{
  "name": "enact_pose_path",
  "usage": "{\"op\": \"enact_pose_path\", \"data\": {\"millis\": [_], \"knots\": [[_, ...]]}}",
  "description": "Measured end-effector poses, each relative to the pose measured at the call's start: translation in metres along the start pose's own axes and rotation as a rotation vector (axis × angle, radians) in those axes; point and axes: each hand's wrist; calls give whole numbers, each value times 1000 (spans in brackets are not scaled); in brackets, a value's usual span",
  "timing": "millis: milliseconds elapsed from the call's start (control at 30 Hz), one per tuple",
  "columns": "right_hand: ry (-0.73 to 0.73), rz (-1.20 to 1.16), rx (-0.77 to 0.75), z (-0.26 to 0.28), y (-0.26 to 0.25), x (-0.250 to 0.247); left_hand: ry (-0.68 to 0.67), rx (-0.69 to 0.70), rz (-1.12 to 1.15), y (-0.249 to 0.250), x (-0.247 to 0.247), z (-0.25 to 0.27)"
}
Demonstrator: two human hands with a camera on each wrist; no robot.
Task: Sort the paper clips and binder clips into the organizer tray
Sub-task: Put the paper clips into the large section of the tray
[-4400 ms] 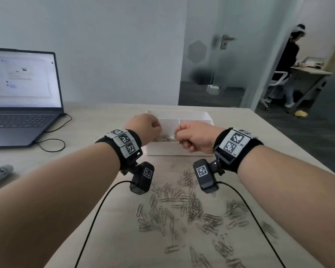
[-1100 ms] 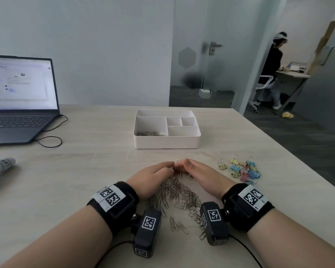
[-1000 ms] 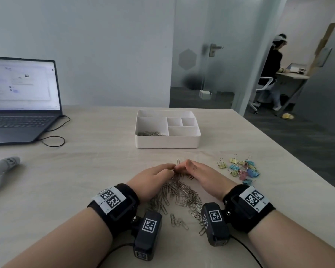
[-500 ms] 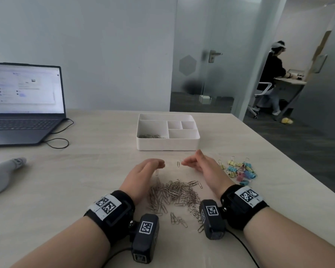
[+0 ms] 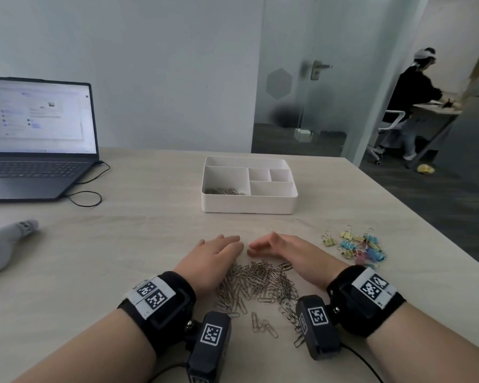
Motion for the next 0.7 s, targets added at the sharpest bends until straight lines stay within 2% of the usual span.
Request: {"op": "enact_pose_path", "data": {"millis": [100, 200, 233, 300, 400, 467, 600, 700], "knots": [[34, -186, -36, 5, 3, -1, -74, 72, -2, 0, 3, 1], [235, -445, -25, -1, -1, -6, -95, 107, 130, -4, 7, -1], [318, -463, -22, -6, -4, -8, -96, 109, 207, -5, 8, -2], [456, -391, -18, -16, -11, -12, -58, 96, 361, -6, 9, -2], [555, -284, -21, -31, -19, -13, 62, 30, 570, -8, 7, -3], [549, -183, 5, -43, -27, -12, 105, 20, 604, -9, 7, -4], [449, 117, 77, -70, -45, -13, 110, 30, 649, -11, 8, -4], [470, 313, 84, -88, -59, -20, 94, 45, 662, -13, 6, -5]]}}
Point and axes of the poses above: each hand's wrist, its own z-axis away from the middle knuckle, its own x-axis out of the palm, y = z × x, and after that the axes turned 10 degrees about -z, right-handed
